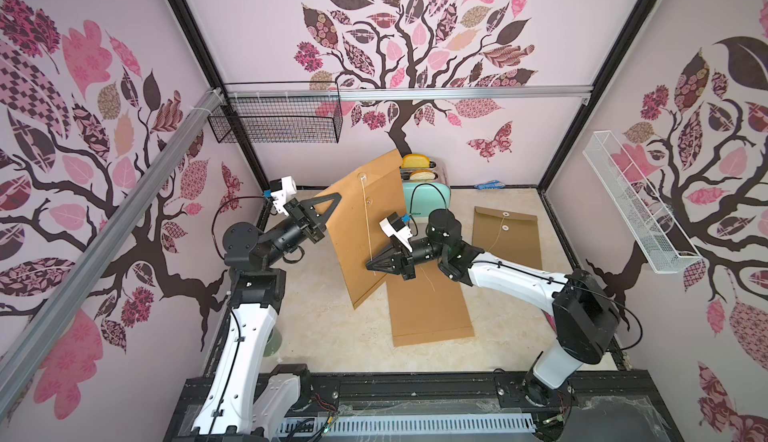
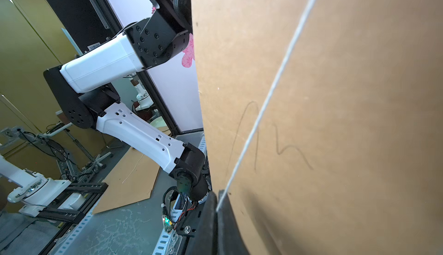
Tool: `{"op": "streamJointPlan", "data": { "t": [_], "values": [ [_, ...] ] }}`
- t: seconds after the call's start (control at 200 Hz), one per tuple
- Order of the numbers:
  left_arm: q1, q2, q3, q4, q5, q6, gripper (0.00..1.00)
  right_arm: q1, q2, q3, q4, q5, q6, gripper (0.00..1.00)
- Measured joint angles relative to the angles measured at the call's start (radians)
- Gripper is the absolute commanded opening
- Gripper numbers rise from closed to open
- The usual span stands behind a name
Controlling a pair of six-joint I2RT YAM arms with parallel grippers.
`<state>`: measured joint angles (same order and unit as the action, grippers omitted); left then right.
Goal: Close the mouth of the file bag
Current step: Close the file bag.
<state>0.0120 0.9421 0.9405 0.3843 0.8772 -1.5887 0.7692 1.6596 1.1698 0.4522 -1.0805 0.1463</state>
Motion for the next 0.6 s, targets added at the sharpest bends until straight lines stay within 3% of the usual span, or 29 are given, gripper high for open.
{"op": "streamJointPlan", "data": {
  "t": [0.6],
  "values": [
    [0.000,0.016,-0.129,0.261,-0.001,-0.245,0.00,0.008,0.086,0.029,-0.004,0.058,0.055,0.00]
  ]
}}
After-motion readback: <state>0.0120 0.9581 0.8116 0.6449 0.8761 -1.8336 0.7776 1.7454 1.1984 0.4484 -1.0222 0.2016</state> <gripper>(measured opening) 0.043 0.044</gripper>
